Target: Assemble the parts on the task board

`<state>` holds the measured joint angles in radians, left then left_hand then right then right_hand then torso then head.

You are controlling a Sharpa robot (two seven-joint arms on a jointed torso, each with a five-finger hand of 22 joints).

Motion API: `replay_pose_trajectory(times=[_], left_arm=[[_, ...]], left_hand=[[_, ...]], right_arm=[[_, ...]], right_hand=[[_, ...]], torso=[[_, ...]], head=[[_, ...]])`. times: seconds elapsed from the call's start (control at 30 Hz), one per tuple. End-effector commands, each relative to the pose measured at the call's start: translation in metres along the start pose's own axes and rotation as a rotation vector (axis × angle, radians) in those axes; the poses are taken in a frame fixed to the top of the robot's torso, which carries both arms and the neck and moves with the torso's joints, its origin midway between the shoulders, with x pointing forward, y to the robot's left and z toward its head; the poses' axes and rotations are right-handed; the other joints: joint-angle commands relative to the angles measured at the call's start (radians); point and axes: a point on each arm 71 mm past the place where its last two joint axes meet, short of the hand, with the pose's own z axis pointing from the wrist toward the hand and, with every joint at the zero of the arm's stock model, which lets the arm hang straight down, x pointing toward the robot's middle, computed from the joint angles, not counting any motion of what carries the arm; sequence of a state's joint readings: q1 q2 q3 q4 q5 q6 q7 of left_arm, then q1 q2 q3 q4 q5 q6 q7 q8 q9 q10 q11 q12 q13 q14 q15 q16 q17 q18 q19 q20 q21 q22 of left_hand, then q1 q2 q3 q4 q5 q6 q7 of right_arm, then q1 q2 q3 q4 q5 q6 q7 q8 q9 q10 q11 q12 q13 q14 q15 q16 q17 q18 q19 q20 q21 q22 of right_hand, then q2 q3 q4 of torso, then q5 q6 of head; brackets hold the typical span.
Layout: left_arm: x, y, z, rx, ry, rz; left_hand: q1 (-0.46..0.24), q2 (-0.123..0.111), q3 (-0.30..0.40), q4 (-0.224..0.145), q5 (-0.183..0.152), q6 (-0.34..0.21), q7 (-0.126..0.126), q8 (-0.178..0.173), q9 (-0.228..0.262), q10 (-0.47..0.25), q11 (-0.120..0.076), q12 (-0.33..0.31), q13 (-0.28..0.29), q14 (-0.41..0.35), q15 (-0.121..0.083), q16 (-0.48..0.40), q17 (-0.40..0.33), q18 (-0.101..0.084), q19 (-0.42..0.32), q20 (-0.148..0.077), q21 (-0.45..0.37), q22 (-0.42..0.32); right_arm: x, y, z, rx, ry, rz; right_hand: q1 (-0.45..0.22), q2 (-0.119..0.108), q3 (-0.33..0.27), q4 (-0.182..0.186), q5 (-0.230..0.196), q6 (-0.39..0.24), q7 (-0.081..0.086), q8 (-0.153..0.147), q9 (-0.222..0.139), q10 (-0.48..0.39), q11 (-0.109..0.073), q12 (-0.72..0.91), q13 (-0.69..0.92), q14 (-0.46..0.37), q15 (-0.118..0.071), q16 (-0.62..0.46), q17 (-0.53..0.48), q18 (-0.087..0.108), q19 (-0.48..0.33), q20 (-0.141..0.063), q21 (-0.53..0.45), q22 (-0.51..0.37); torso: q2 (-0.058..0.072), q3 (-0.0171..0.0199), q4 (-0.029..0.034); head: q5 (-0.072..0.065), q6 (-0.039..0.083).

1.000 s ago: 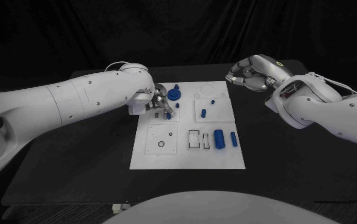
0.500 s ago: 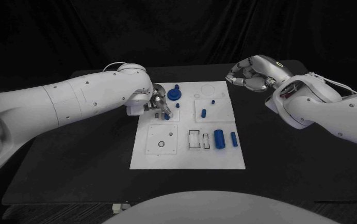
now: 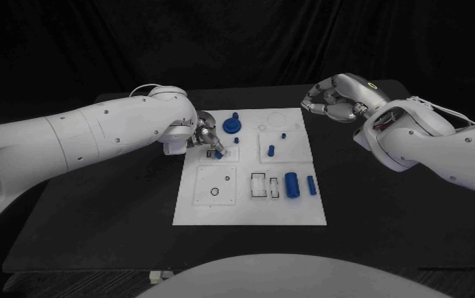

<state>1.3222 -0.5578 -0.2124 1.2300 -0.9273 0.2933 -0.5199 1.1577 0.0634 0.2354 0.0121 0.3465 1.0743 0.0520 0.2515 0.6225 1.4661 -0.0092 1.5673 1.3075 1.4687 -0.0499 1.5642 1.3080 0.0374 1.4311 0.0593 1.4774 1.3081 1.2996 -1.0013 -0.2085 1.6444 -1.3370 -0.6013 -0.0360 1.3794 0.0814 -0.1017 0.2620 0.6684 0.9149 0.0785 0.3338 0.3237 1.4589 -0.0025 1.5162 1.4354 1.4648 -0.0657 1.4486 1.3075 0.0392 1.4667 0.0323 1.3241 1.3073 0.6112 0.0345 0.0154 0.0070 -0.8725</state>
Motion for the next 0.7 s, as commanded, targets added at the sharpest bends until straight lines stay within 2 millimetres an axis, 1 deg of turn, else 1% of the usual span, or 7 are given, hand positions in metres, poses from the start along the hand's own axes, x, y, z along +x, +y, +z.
replay_pose_trajectory(times=[0.03,0.27,0.53,0.7], left_arm=[[-0.0018,-0.0004,-0.001,0.025,-0.036,-0.023],[-0.0043,0.0044,-0.0019,0.023,-0.057,-0.038],[-0.0057,0.0045,-0.0011,0.023,-0.064,-0.042],[-0.0071,0.0035,0.0003,0.024,-0.067,-0.042]], left_hand=[[-0.005,-0.007,0.049,-0.04,0.006,0.007,-0.006,-0.007,0.004,0.105,-0.008,0.004,0.263,0.102,-0.008,0.007,0.263,0.003,0.004,-0.003,-0.004,0.143],[-0.017,-0.01,0.06,-0.037,-0.001,0.007,-0.005,-0.009,0.008,0.105,-0.008,0.004,0.263,0.102,-0.008,0.007,0.263,0.003,0.004,-0.003,-0.004,0.144],[-0.02,-0.01,0.066,-0.036,-0.003,0.007,-0.006,-0.009,0.01,0.105,-0.008,0.004,0.263,0.102,-0.008,0.007,0.263,0.003,0.006,-0.003,-0.003,0.145],[-0.022,-0.009,0.071,-0.036,-0.005,0.006,-0.005,-0.01,0.012,0.105,-0.008,0.004,0.263,0.102,-0.008,0.007,0.263,0.003,0.004,-0.003,-0.005,0.144]], right_arm=[[0.0012,-0.0008,-0.0001,0.007,0.004,0.0],[0.0018,-0.0011,0.0003,0.008,0.006,-0.001],[0.0032,-0.0009,0.0005,0.011,0.009,0.0],[0.0039,-0.0007,0.0011,0.011,0.012,0.0]], right_hand=[[0.012,0.002,0.005,-0.001,0.004,0.008,0.001,-0.004,-0.001,0.045,0.001,-0.006,0.01,0.061,-0.003,-0.003,0.016,0.016,0.015,0.008,-0.005,0.19],[0.014,0.003,0.006,-0.002,0.005,0.008,0.001,-0.005,-0.001,0.043,0.002,-0.008,0.006,0.061,-0.003,-0.004,0.016,0.016,0.015,0.008,-0.006,0.19],[0.015,0.003,0.008,-0.002,0.006,0.008,0.001,-0.005,-0.002,0.042,0.001,-0.009,0.005,0.061,-0.002,-0.003,0.016,0.016,0.015,0.008,-0.006,0.19],[0.015,0.003,0.008,-0.002,0.006,0.008,0.001,-0.005,-0.002,0.042,0.001,-0.009,0.005,0.061,-0.002,-0.003,0.016,0.016,0.015,0.008,-0.006,0.19]], torso=[[-0.001,0.0005,0.0005],[-0.001,0.0001,-0.0001],[-0.001,0.0002,0.0001],[0.0,-0.0003,-0.0001]], head=[[0.001,0.0],[0.003,0.0],[0.002,0.0],[0.005,0.0]])
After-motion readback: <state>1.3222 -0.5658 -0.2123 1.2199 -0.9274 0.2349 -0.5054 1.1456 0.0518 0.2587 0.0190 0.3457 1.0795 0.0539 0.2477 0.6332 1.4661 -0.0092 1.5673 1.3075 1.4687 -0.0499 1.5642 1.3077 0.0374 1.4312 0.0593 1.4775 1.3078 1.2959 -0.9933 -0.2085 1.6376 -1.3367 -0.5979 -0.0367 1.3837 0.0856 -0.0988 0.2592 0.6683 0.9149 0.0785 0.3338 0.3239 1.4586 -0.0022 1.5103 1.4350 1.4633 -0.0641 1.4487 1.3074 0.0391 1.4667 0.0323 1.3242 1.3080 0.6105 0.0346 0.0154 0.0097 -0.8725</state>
